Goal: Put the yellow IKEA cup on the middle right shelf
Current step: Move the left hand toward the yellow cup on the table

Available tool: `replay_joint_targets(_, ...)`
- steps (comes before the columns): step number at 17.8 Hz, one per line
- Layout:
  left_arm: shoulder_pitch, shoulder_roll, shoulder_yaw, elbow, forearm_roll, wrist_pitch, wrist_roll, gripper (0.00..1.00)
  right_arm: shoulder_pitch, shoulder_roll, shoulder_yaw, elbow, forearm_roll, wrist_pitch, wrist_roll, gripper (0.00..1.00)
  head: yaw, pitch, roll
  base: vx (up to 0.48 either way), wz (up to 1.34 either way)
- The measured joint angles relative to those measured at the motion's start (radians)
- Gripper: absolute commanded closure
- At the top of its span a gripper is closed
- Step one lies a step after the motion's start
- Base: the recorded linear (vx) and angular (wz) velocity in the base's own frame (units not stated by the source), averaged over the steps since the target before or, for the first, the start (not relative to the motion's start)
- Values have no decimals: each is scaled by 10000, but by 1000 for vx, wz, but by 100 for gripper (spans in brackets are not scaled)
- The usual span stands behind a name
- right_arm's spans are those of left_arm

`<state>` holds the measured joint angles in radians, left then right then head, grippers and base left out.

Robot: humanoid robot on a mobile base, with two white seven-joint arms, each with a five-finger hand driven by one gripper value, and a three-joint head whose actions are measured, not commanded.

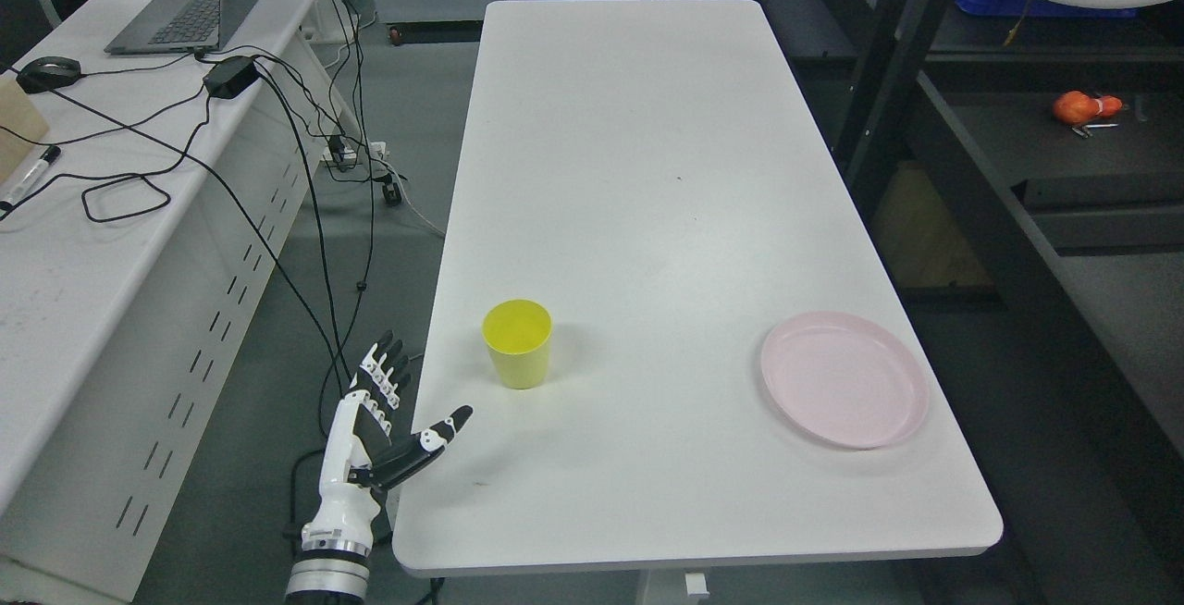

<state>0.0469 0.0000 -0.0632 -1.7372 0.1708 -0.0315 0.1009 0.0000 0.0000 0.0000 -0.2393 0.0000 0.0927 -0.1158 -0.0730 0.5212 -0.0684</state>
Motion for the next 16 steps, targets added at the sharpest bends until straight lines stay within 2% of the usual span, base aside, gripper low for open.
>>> replay_joint_targets(8,17,0,35,-62,46,-22,-2,1,1,0,0,0,0,0,0,1,0,1,0,1,-10)
replay_joint_targets(16,-381,0,59,303,735,-60,-86,2,0,0,0,0,0,0,0,1,0,1,0,0,8)
